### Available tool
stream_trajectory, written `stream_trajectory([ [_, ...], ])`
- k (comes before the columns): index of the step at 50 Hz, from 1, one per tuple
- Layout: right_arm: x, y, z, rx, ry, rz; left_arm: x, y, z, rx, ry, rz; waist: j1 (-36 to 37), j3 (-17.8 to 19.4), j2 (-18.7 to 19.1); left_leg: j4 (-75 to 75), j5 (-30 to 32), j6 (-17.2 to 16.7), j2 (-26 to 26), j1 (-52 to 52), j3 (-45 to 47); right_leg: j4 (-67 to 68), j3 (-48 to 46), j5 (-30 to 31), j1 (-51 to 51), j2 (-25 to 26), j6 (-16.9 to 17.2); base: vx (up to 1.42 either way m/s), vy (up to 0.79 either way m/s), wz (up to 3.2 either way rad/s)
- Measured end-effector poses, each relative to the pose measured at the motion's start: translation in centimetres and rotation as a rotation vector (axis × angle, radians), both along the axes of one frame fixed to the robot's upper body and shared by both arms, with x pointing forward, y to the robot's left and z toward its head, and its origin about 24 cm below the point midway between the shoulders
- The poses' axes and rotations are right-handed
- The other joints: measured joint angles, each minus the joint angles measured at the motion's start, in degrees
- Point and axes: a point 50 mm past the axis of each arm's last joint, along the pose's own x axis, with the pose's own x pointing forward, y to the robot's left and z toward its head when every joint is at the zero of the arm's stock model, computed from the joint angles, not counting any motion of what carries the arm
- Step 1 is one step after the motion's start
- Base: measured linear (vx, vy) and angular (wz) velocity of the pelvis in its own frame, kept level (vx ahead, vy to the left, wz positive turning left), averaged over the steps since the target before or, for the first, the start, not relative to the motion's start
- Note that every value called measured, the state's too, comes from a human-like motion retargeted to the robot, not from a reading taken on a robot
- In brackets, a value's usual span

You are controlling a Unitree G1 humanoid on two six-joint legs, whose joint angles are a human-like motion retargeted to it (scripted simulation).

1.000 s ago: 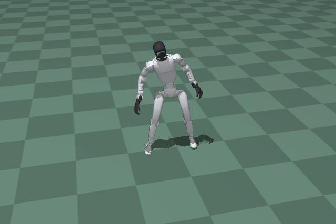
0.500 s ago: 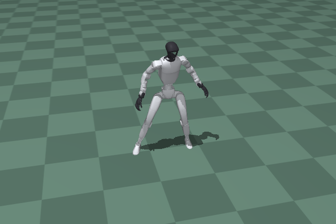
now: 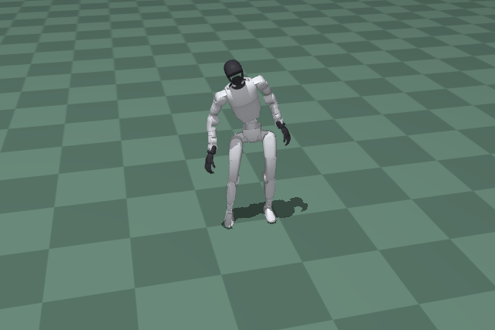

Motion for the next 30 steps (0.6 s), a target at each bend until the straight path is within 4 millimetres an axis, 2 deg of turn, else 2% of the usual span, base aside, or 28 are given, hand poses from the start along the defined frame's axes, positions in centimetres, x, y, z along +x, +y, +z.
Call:
stream_trajectory([
  [4,1.6,0.5,1.3,0.052,-0.159,-0.036,-0.6,1.0,0.0,0.045,0.027,-0.089,-2.8,0.3,0.3,0.5,0.0,-0.4,3.2,1.3,-0.8,-1.7,-0.3,1.0,1.0,-2.1,-0.4,-0.06,0.22,0.03],
  [8,1.0,0.8,1.4,0.104,-0.181,-0.018,-0.7,2.9,0.3,0.107,0.035,-0.092,-4.2,-0.7,0.2,-0.2,1.5,-2.8,9.0,3.7,3.1,-1.6,-0.7,1.0,1.0,-4.0,-0.6,-0.05,0.28,0.15],
  [13,-1.3,0.5,0.0,0.075,-0.038,0.003,-0.3,5.6,0.8,0.177,0.037,-0.054,-5.7,-3.2,-1.3,-1.7,4.6,-4.9,16.2,6.4,7.3,0.7,-1.2,0.1,-0.8,-7.4,-1.2,-0.07,0.37,0.32],
  [17,-4.0,0.1,-1.5,0.06,0.049,-0.107,0.3,8.0,1.6,0.225,0.013,-0.003,-5.7,-3.2,-2.6,-0.8,6.4,-6.7,21.8,7.9,2.6,4.0,-1.0,-1.0,-1.9,-9.7,-1.8,-0.09,0.46,0.24],
  [20,-5.9,-0.1,-2.1,0.069,0.057,-0.216,0.7,9.7,2.4,0.257,-0.02,0.062,-4.6,-1.6,-3.3,0.3,9.2,-8.2,25.8,8.4,-3.3,5.9,-0.1,-0.8,-2.6,-10.8,-1.8,-0.14,0.57,0.07],
  [22,-6.7,-0.2,-2.2,0.082,0.043,-0.26,0.9,10.5,2.8,0.274,-0.05,0.102,-3.7,0.1,-3.8,1.6,8.1,-9.3,26.5,8.2,-8.3,5.4,0.3,0.3,-2.8,-12.2,-0.7,-0.19,0.67,0.0],
  [26,-7.7,0.0,-2.3,0.121,0.038,-0.274,1.0,11.2,3.2,0.297,-0.081,0.092,-2.1,4.1,-6.3,7.2,-2.9,-11.0,22.6,5.6,-14.5,0.7,-0.4,1.8,-1.5,-17.8,3.2,-0.22,0.73,0.08],
  [28,-8.1,0.6,-2.7,0.148,0.059,-0.264,1.1,11.6,3.4,0.312,-0.069,0.041,-1.4,5.9,-7.9,11.1,-7.0,-10.7,19.8,3.0,-15.2,-1.9,0.0,0.7,-0.4,-19.9,4.2,-0.22,0.68,0.25],
  [30,-8.4,1.9,-3.4,0.2,0.094,-0.245,1.1,12.3,3.6,0.335,-0.043,-0.009,-0.7,7.3,-9.4,14.0,-8.2,-9.6,17.3,0.6,-15.5,-3.6,2.3,-0.2,0.2,-20.2,4.2,-0.2,0.59,0.27],
])
